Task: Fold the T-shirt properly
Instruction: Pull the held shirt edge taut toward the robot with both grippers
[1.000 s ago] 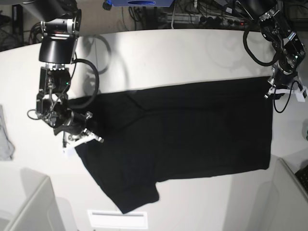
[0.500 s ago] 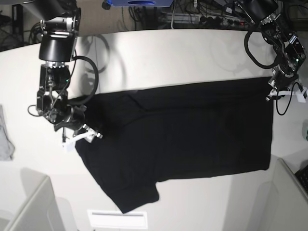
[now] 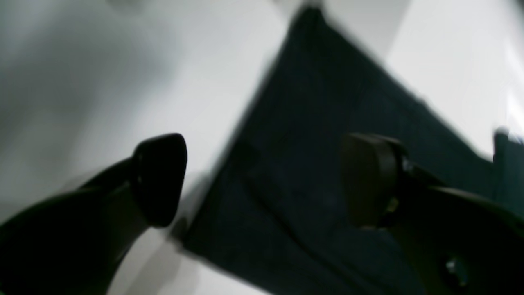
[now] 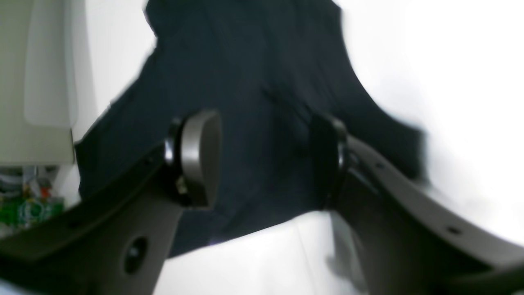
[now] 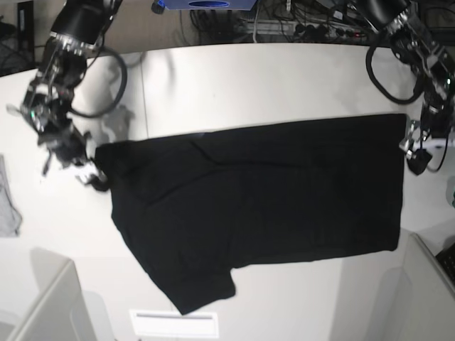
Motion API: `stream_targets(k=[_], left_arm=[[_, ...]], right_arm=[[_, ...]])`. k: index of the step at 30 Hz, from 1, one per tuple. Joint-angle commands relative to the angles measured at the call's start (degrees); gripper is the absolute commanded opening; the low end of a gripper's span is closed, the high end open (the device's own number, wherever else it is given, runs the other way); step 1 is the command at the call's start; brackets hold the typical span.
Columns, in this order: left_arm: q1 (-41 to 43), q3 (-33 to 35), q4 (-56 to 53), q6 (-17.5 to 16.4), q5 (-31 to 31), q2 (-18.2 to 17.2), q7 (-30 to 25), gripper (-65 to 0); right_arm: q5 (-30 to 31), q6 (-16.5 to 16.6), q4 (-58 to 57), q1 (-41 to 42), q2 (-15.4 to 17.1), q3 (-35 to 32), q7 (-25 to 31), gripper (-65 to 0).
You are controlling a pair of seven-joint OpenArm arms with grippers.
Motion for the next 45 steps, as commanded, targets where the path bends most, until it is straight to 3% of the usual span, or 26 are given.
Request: stream_targets(k=[1,5,8,16,20,27,33,36,41,43,45], left_arm=[[1.4,-1.8,0.1,-1.4,-1.5,1.1,0.9,-8.9],[5.6,-6.9,-2.0,-6.8,-5.3,2.6,0.9,-8.9],[6.3,-6.8,-2.9,-8.1,-4.2,2.6,0.9,-8.9],[3.2,-5.5,-11.1,-8.4,-3.3,2.6,0.9,-9.1],[2.0,-3.1,-12.4,-8.0,-3.3,2.5,0.8,-9.1],[-1.0,-1.1,-17.5,-7.8,-3.3,1.4,0.8,-9.4],[-1.2,-1.0,-19.2,-7.8,-3.3,0.4,0.8,-29.3],[-1.5,-1.0,-19.2,-7.8,-3.3,0.4,0.8,-35.2],[-1.4,-1.4,-19.2,-7.8,-3.3,0.4,0.8,-39.7],[-1.3,-1.4,-19.2,-7.8,-3.3,0.4,0.8,-44.4],[-1.2,-1.3,-19.2,-7.8,-3.3,0.4,0.8,-51.5]], right_arm=[[1.1,-0.3,2.8,-1.2,-0.8,1.1,0.4,-32.9],[1.1,-2.2,6.4,-7.6,-3.7,2.9,0.7,-23.3],[1.1,-2.1,6.2,-9.3,-4.8,2.9,0.8,-22.5],[1.1,-2.3,1.7,-9.5,-7.0,3.1,1.0,-22.7],[1.1,-2.1,-2.0,-9.3,-8.6,5.7,5.5,-22.5],[1.1,-2.1,-9.9,-5.0,-7.7,6.4,7.6,-22.7],[0.8,-2.1,-17.0,-0.5,-6.6,6.4,7.7,-23.0],[0.8,-2.1,-19.6,1.2,-5.4,6.4,7.7,-23.1],[0.8,-2.0,-21.6,2.4,-5.1,6.4,8.3,-23.3],[0.8,-2.0,-22.5,2.5,-5.1,6.4,10.3,-23.6],[0.7,-2.0,-23.7,2.5,-4.8,6.2,11.3,-28.8]])
